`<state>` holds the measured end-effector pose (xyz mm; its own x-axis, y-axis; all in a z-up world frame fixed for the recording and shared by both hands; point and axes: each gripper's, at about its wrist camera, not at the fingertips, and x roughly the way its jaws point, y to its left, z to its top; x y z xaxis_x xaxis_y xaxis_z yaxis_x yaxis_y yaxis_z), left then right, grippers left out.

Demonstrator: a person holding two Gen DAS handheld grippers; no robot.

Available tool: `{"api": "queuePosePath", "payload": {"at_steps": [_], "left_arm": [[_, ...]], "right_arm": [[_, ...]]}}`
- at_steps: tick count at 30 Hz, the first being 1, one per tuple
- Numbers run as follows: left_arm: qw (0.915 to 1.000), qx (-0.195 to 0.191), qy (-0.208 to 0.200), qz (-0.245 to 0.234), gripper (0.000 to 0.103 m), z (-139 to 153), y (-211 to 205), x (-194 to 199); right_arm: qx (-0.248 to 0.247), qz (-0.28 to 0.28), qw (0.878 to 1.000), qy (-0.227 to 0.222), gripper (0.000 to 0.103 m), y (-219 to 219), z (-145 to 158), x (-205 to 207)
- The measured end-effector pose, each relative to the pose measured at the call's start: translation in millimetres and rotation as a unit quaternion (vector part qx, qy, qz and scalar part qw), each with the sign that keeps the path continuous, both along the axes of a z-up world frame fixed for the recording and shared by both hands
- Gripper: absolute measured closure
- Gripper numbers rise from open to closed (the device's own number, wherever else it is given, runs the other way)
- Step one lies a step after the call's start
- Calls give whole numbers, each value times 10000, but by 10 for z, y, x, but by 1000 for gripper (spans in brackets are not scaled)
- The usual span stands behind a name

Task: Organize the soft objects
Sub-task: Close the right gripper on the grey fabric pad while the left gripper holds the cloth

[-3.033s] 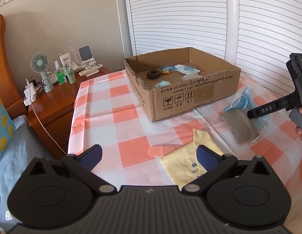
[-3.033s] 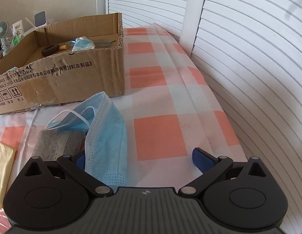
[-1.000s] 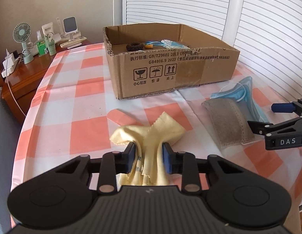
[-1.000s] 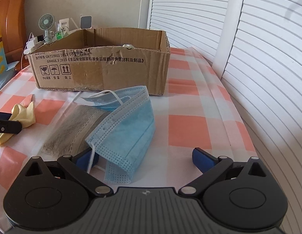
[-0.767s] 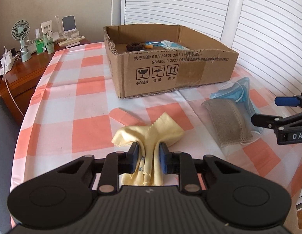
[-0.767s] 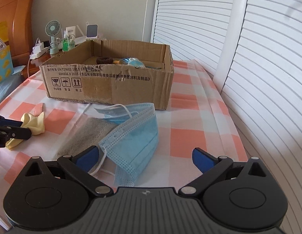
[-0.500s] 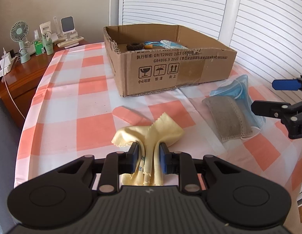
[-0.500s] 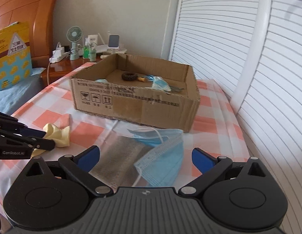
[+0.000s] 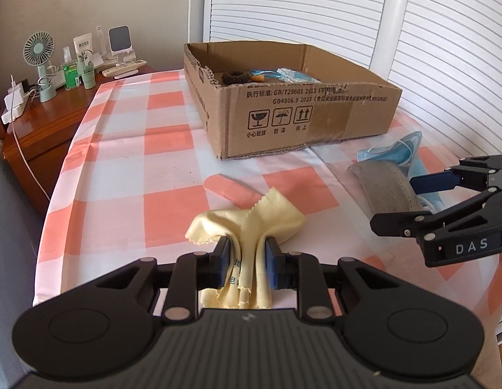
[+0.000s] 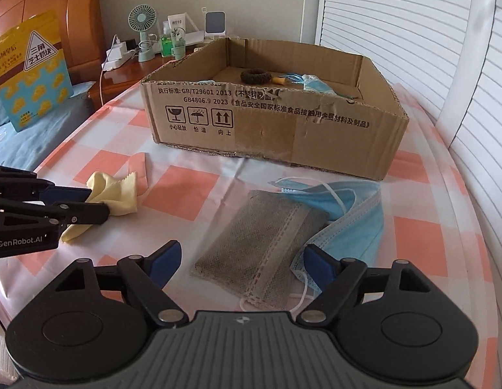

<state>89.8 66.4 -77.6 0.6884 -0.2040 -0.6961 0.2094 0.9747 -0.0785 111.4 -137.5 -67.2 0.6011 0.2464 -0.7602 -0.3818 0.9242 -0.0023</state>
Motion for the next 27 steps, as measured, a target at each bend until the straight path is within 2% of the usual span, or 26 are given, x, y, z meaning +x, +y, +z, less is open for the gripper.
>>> {"api": "queuePosePath", "payload": {"at_steps": [8,11,14,19,23,27], "left_arm": [[10000,-4,9,-6,81,0,-13,7],[10000,-24,15,-10,81,0,-5,14],[10000,-20,12,-19,81,-1,-7,23],[10000,-21,15,-26,81,-1,-13,29],[10000,-28,23,-20,81,1,-13,32],[10000,-20,24,-18,81,0,-15,33]], "right_arm": [[-5,-47,10000,77,16,49,-30,202],[-223,125,9997,45,15,69,-93,182],[-141,35,9999,85,15,35,-59,192],[-34,59,9999,-157,15,54,45,182],[-186,-3,9990,-414,17,113,83,167],[84,157,9980,-613,17,149,206,104]]}}
